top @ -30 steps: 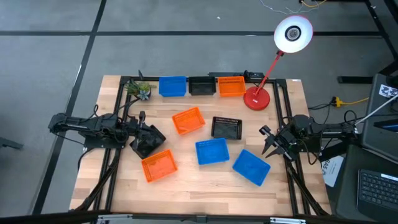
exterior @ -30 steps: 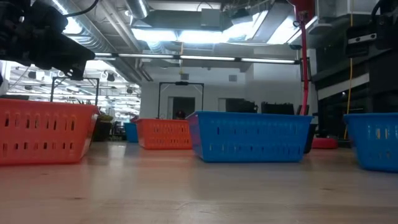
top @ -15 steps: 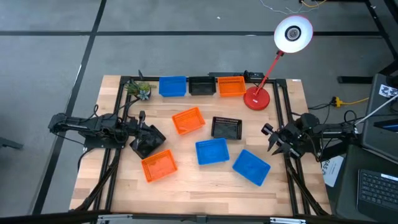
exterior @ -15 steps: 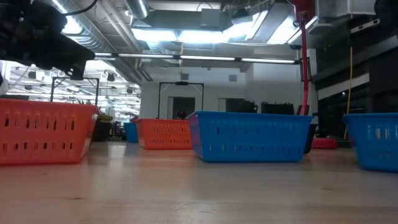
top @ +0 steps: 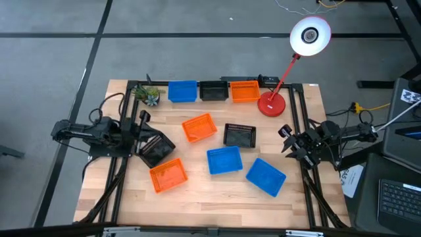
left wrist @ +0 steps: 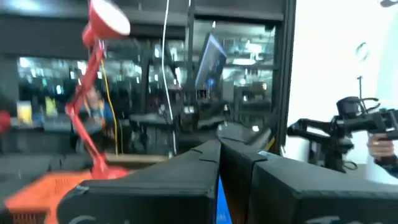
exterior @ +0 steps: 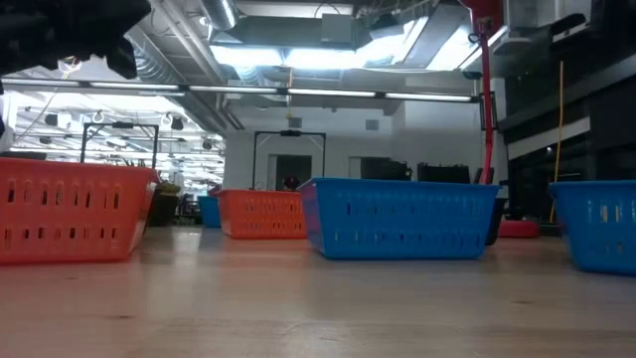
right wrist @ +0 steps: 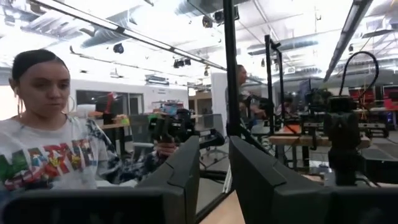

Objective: Stack baskets by color
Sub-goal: Stack the middle orange bin on top of the top orange bin

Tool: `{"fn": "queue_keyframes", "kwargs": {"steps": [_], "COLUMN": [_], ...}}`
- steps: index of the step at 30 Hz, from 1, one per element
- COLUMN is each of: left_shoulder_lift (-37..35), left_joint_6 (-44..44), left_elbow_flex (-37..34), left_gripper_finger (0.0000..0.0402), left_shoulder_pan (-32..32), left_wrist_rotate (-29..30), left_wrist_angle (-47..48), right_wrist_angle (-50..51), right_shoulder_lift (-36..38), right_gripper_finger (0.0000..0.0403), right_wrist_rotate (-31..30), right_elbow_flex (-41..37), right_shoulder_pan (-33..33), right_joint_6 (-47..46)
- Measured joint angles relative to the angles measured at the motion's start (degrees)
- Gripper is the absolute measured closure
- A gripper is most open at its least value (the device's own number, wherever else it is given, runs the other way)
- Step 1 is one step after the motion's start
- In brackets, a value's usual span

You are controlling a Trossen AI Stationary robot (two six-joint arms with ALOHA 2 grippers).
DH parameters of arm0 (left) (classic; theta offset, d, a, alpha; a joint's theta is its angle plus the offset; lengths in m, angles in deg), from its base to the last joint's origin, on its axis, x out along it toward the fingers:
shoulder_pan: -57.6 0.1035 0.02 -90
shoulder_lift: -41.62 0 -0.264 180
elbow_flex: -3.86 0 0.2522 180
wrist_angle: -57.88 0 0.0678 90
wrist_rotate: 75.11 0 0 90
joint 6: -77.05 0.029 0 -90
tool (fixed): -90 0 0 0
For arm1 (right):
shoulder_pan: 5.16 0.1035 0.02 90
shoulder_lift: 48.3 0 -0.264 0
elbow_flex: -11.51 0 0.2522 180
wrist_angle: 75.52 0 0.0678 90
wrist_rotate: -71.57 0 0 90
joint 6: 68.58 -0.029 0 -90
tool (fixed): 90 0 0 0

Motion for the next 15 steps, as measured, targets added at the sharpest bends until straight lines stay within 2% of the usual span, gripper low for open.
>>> {"fn": "queue_keyframes", "kwargs": {"steps": [5,8,12,15], "left_shoulder_lift": [0.01,0.02,1.23,4.88], "left_joint_6": [1.66,1.65,-5.89,-10.78], "left_elbow_flex": [0.00,0.00,0.77,3.34], "left_gripper_finger": [0.0400,0.0400,0.0400,0.0400], "left_shoulder_pan": [0.00,-0.02,0.00,-0.02], "left_wrist_rotate": [-0.02,0.74,8.83,11.21], "left_wrist_angle": [0.01,2.61,4.63,11.56], "right_wrist_angle": [-11.03,-13.25,-13.54,-13.96], "right_shoulder_lift": [-5.07,-8.27,-11.26,-12.20], "right_gripper_finger": [0.0315,0.0315,0.0315,0.0315], "right_wrist_rotate": [-4.90,-8.04,-11.52,-17.08], "right_elbow_flex": [0.00,0.04,0.04,0.04], "right_shoulder_pan": [3.89,4.81,4.85,4.85], "right_joint_6": [0.45,4.11,7.35,7.25]}}
